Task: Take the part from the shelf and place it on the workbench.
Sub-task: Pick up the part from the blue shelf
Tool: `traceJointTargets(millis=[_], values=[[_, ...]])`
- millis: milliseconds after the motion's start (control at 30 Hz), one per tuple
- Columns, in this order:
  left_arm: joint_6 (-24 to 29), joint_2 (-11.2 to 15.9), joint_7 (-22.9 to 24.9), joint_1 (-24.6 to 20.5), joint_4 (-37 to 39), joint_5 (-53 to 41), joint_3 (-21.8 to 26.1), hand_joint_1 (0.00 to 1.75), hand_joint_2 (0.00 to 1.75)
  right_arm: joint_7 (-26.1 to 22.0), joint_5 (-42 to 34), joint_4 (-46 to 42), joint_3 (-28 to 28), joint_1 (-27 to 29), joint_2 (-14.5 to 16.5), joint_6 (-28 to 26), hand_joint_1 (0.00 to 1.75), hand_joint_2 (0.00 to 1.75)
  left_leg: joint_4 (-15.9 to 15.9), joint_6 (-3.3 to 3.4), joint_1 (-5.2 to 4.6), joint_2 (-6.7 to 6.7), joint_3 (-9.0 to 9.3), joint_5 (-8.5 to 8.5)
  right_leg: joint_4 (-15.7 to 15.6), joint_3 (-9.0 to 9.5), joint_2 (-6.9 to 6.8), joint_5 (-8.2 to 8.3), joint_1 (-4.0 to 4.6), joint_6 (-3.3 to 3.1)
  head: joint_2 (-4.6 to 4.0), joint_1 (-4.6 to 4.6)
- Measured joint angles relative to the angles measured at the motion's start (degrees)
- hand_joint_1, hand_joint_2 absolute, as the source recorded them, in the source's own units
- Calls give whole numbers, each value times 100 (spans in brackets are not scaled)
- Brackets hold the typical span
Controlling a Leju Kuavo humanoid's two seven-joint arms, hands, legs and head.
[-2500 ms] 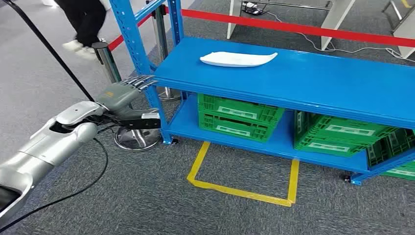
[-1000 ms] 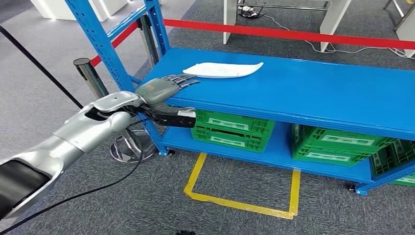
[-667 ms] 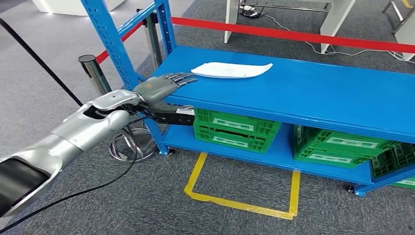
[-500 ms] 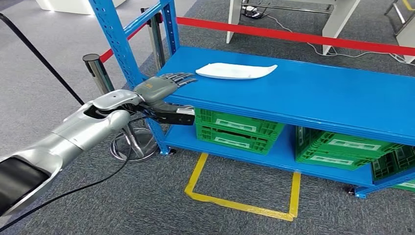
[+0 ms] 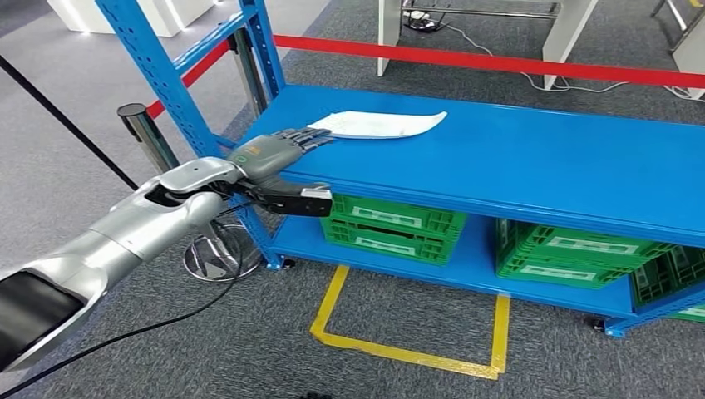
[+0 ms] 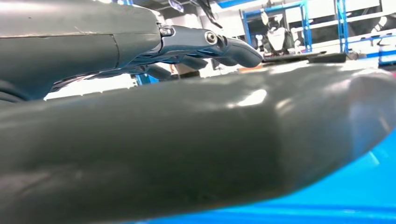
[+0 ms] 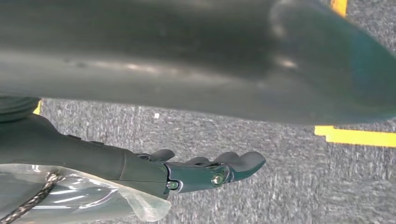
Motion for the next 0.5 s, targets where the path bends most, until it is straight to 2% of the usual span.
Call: traceJointTargets(millis=[33, 67, 100, 133, 167, 200, 300, 333, 367, 400, 467, 500], values=[[1, 4, 0, 21, 9, 1, -3, 0, 0, 1, 5, 0, -4, 6, 0, 1, 0, 0, -15, 5, 1, 0, -47, 132, 1, 48, 3, -37, 1, 5, 0, -2], [2, 9, 0, 29, 16, 2, -5, 0, 0, 1, 11, 0, -5, 10, 0, 1, 0, 0, -246, 22, 1, 0, 10, 365, 2, 105, 6, -78, 2, 14, 0, -1], [5, 14, 0, 25, 22, 3, -6, 0, 0, 1, 18, 0, -5, 13, 0, 2, 0, 0, -623, 51, -3, 1, 140, 645, 1, 165, 8, -123, 3, 28, 0, -1], [10, 19, 0, 13, 26, 5, -6, 0, 0, 1, 23, 1, -6, 11, 0, 6, 0, 0, -973, 83, -13, 2, 291, 837, -4, 212, 7, -165, 9, 47, 0, 3], [15, 24, 0, -4, 28, 7, -5, 0, 0, 1, 28, 2, -8, 4, -1, 10, 0, 0, -1287, 116, -27, 2, 432, 929, -9, 247, 10, -202, 16, 76, 0, 4], [19, 27, 0, -16, 31, 8, -5, 0, 0, 1, 33, 3, -10, -2, -1, 13, 0, 0, -1472, 146, -40, 2, 519, 933, -24, 266, 9, -225, 22, 109, 0, 10], [30, 26, -1, -14, 35, 10, -3, 0, 0, 2, 40, 4, -14, -10, -2, 17, 0, 0, -1642, 217, -32, -8, 632, 824, 6, 274, 2, -212, 32, 213, 0, 14], [33, 25, -1, -15, 37, 11, -1, 0, 0, 2, 42, 4, -15, -11, -2, 18, 0, 0, -1677, 245, -16, -10, 684, 808, 124, 220, 1, -216, 34, 237, 0, 15], [36, 25, -2, -22, 37, 12, 2, 0, 0, 3, 44, 5, -15, -14, -2, 19, 0, 0, -1703, 274, 0, -12, 739, 790, 343, 92, 1, -255, 33, 257, 0, 19], [38, 25, -2, -27, 38, 13, 4, 0, 0, 3, 46, 5, -15, -16, -2, 20, 0, 0, -1720, 299, 4, -9, 781, 767, 665, -111, 1, -341, 29, 272, 0, 21], [39, 29, -2, -7, 38, 14, 3, 0, 0, 5, 52, 7, -14, -11, -2, 20, 0, 0, -1724, 333, -5, -13, 840, 702, 1371, -614, -1, -587, 24, 295, 0, 22], [39, 28, -2, 21, 38, 14, 2, 0, 0, 5, 55, 7, -15, -2, -2, 20, 0, 0, -1723, 336, -10, -17, 881, 663, 1568, -810, -1, -646, 24, 299, 0, 22]])
